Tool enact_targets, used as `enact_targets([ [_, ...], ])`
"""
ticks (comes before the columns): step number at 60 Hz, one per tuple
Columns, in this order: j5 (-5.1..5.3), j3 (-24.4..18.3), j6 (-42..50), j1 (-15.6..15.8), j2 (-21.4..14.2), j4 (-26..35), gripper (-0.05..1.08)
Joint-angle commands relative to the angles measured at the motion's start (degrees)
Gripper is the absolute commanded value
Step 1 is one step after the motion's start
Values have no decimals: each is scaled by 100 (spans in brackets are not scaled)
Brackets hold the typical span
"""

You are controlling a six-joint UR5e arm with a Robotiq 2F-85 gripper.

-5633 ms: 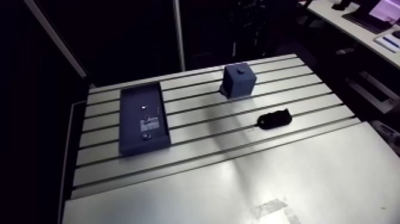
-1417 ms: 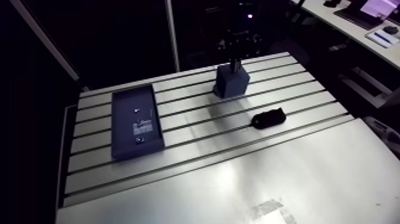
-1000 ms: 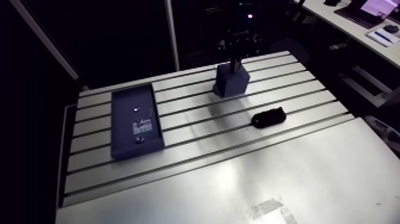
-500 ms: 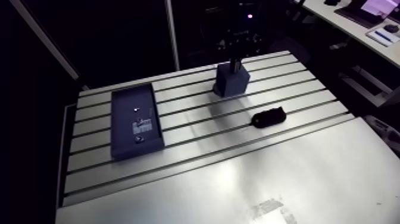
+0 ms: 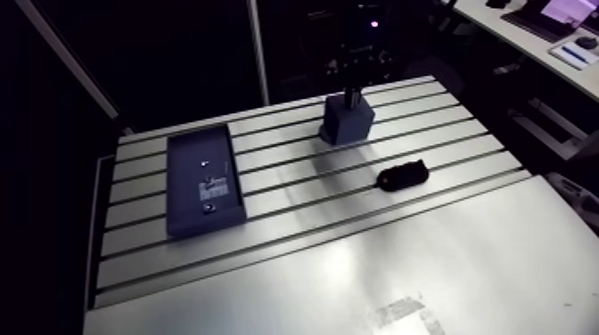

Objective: Pick up the M10 bolt and insert it into the hex recess until seated.

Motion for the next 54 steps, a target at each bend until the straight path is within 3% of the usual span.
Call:
enact_targets([
  [1,-6,4,-2,-8,0,-1,108],
  [54,13,-136,-19,1,-15,94,108],
])
